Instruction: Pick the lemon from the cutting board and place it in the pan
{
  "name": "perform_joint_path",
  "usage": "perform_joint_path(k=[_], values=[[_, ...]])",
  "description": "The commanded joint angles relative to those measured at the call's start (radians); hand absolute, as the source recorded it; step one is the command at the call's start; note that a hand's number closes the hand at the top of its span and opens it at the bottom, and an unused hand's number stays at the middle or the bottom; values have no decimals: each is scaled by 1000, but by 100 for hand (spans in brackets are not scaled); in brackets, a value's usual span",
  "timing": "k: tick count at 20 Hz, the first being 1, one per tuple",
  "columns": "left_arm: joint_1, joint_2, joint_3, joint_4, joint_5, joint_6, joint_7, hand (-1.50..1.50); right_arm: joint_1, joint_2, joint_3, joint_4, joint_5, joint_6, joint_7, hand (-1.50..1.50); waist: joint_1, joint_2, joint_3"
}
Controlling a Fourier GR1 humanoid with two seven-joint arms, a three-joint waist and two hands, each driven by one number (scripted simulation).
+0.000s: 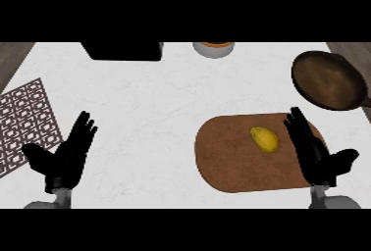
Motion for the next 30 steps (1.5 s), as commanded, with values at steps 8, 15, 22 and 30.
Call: perform_joint_path(k=[8,15,22,30], values=[[-158,121,-127,-61,-156,-106,20,0,-358,-435,219,102,430,210,110,150,80,19,5],[-226,122,-117,-64,-196,-129,116,0,-475,-188,118,633,407,180,-246,-150,13,18,24],[-177,105,-142,-121,-215,-112,129,0,-605,-352,305,532,610,356,-37,-150,17,10,22],[-194,112,-113,-99,-193,-147,141,0,-827,-314,464,526,700,742,228,-150,18,11,19]])
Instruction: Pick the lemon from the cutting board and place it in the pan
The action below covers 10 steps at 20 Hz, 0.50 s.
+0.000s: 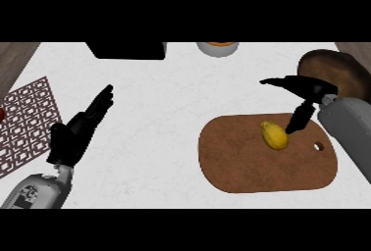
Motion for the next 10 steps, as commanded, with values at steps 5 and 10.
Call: perform_joint_path(k=[5,10], values=[[2,-42,-9,52,-26,-2,-34,0,-129,123,119,-9,43,350,214,-150,-21,0,0],[64,-3,50,-5,-19,-41,-45,0,-150,165,44,-40,43,443,361,-150,-19,-2,2]])
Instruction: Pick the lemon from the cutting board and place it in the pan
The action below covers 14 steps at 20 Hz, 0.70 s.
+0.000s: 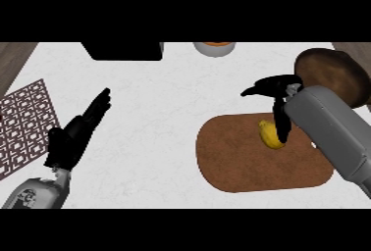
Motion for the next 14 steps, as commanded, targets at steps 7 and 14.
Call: perform_joint_path(k=[7,14], values=[[70,-7,54,-116,-29,-36,49,0,84,46,-70,-114,107,57,140,-150,0,1,1],[-26,-74,85,9,-54,-78,29,0,158,68,-101,-236,173,120,193,-150,-10,1,1]])
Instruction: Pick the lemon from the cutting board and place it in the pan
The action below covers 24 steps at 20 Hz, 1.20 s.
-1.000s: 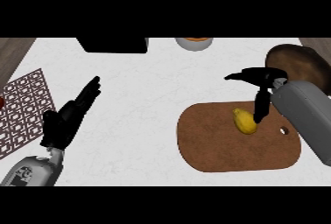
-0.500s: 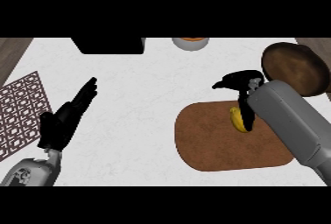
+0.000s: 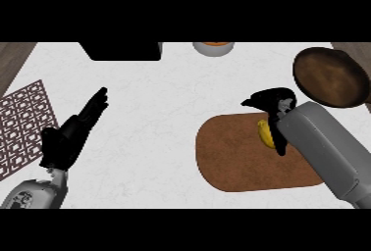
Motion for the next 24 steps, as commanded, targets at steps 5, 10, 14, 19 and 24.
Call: perform_joint_path(k=[5,10,14,19,24], values=[[-22,-52,29,-13,-39,-20,60,0,56,40,-26,51,152,-52,-74,-150,4,2,0],[21,-60,43,-86,-63,-47,77,0,120,59,-51,-1,209,-47,-82,-150,3,1,0],[8,-80,55,-25,-85,-53,19,0,124,98,-31,119,261,-113,-171,-150,5,3,0],[38,-86,41,-100,-102,-42,72,0,104,70,18,143,304,-98,-299,150,14,2,1],[6,-81,95,35,-78,-93,-14,0,154,31,2,68,315,-60,-322,150,-1,1,0]])
